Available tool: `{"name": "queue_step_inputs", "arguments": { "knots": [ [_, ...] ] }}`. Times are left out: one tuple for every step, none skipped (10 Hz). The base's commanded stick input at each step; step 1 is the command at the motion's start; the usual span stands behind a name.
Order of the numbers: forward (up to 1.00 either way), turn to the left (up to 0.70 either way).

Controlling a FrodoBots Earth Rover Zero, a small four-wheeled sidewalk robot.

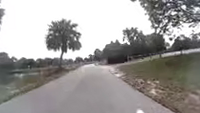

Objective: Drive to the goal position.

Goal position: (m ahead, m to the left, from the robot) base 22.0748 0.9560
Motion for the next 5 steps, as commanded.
{"name": "queue_step_inputs", "arguments": {
  "knots": [
    [0.85,0.0],
    [0.85,0.0],
    [0.85,0.0],
    [0.85,0.0],
    [0.85,0.0]
  ]
}}
